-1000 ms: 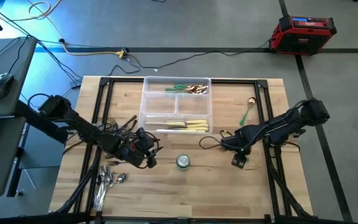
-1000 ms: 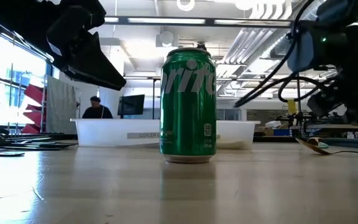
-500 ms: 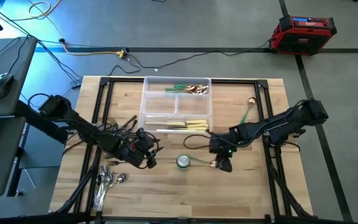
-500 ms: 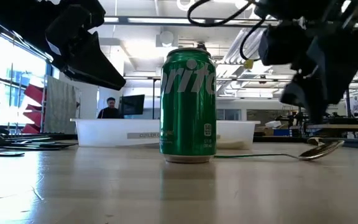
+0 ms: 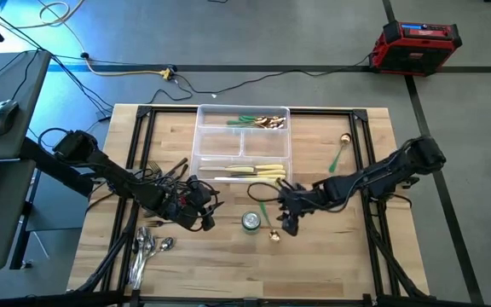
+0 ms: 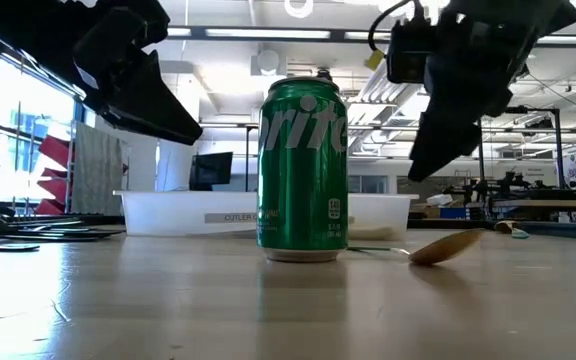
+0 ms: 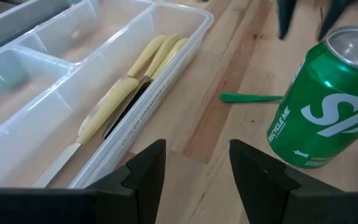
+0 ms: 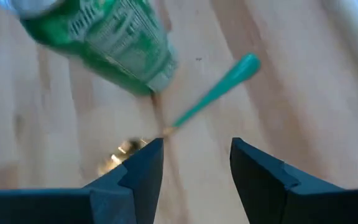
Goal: Sort silverware
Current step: Put the green spoon into the silverware tray
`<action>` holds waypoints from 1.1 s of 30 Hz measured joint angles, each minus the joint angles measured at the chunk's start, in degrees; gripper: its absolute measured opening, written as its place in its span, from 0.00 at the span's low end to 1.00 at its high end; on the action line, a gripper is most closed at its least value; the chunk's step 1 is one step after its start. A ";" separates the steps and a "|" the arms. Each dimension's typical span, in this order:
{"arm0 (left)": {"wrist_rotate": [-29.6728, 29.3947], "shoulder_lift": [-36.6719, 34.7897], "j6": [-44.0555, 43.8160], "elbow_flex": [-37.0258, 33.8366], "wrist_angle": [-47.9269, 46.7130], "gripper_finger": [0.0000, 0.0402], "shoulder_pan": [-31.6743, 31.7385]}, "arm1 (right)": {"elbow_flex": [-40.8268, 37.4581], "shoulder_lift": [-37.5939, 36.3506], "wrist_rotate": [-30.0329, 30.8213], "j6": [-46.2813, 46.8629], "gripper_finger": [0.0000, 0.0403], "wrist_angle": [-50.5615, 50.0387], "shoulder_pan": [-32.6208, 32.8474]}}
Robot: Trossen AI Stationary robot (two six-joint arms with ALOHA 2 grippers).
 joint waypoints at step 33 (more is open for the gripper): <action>-2.79 0.00 -1.53 0.00 0.83 0.39 -3.50 | 16.88 22.66 9.94 2.16 0.01 -24.66 5.38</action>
